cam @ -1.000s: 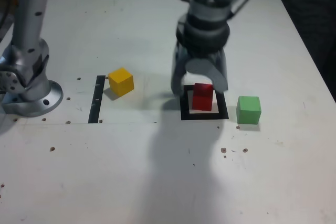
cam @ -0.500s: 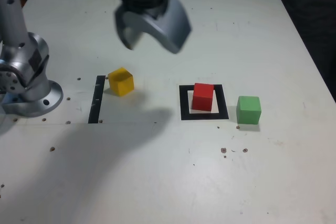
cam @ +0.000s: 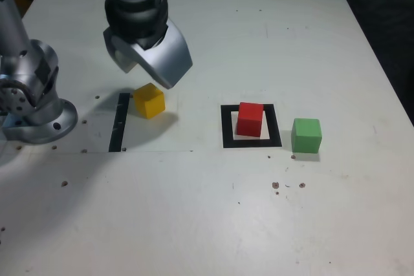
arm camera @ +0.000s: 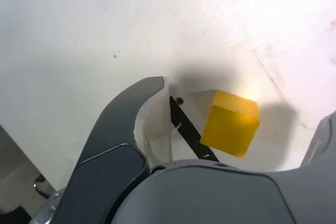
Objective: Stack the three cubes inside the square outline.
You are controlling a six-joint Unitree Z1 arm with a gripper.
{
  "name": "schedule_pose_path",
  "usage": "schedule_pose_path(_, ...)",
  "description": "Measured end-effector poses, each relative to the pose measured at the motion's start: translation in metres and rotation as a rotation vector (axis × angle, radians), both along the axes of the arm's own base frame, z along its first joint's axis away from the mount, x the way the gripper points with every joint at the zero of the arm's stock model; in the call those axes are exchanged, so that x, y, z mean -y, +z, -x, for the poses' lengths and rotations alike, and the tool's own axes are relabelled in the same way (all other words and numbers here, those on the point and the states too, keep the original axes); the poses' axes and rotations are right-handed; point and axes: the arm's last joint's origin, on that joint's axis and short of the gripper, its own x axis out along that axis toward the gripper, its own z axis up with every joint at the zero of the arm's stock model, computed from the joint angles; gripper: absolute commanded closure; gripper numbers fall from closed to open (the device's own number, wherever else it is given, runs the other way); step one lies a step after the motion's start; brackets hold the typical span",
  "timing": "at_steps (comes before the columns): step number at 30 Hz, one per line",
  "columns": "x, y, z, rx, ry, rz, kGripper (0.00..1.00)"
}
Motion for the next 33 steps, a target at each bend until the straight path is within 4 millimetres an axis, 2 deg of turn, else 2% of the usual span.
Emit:
schedule_pose_path(7, 0.001, -0.022, 0.011, -0.007, 0.011, 0.042, 0.07)
schedule_pose_path(12, 0.002, -0.027, 0.01, -0.001, -0.003, 0.066, 0.11)
schedule_pose_path(19, 0.002, -0.035, 0.006, -0.053, -0.024, 0.061, 0.31)
schedule_pose_path(25, 0.002, -0.035, 0.006, -0.059, -0.031, 0.06, 0.45)
schedule_pose_path(30, 0.002, -0.036, 0.006, -0.063, -0.039, 0.061, 0.6)
schedule_pose_path(33, 0.002, -0.036, 0.005, -0.057, -0.039, 0.061, 0.65)
